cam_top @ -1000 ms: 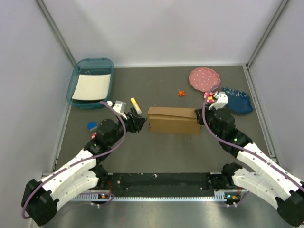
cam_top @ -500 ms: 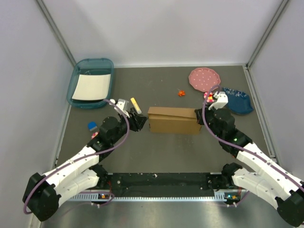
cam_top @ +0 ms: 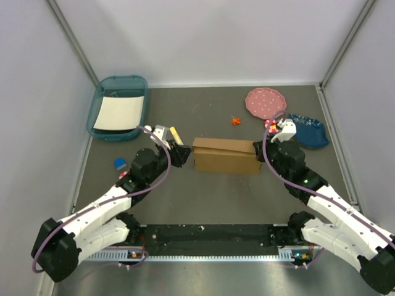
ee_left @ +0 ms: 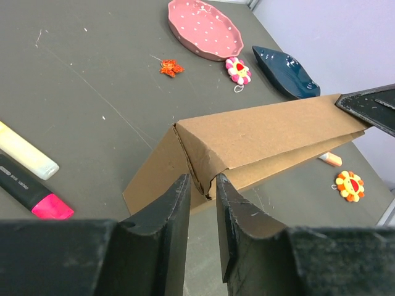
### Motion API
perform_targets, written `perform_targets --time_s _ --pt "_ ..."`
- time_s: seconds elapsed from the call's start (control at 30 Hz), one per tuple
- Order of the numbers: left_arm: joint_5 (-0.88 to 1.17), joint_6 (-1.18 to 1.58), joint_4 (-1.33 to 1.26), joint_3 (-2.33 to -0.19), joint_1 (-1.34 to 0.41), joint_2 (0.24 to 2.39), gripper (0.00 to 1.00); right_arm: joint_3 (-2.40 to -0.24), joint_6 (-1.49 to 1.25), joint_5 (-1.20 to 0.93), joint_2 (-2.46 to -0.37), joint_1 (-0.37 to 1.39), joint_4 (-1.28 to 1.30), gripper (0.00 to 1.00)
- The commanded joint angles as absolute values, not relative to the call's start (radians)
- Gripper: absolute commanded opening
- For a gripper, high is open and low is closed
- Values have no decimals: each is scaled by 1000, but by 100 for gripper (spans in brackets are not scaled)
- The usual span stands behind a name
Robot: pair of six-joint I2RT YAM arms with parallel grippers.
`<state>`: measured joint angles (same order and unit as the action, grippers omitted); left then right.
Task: Fold the paper box
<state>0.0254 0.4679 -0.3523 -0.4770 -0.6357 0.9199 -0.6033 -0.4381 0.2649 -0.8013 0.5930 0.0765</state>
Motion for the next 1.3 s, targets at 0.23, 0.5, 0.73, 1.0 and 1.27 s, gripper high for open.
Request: perform_targets --time_s 0.23,0.5,0.73,1.0,1.27 --pt "35 465 -434 -546 -632 962 19 -591 -426 252 -821 598 144 0" --pt "55 468 -457 -528 -634 976 0 -586 -426 244 -830 598 138 0" --pt "58 465 -466 -511 -640 983 0 -584 -428 241 -831 597 133 0" --pt "-32 437 -448 -492 -693 1015 0 -578 -428 238 -831 597 135 0" --pt "-132 416 -373 -485 -730 1029 0 -574 -426 238 -830 598 135 0"
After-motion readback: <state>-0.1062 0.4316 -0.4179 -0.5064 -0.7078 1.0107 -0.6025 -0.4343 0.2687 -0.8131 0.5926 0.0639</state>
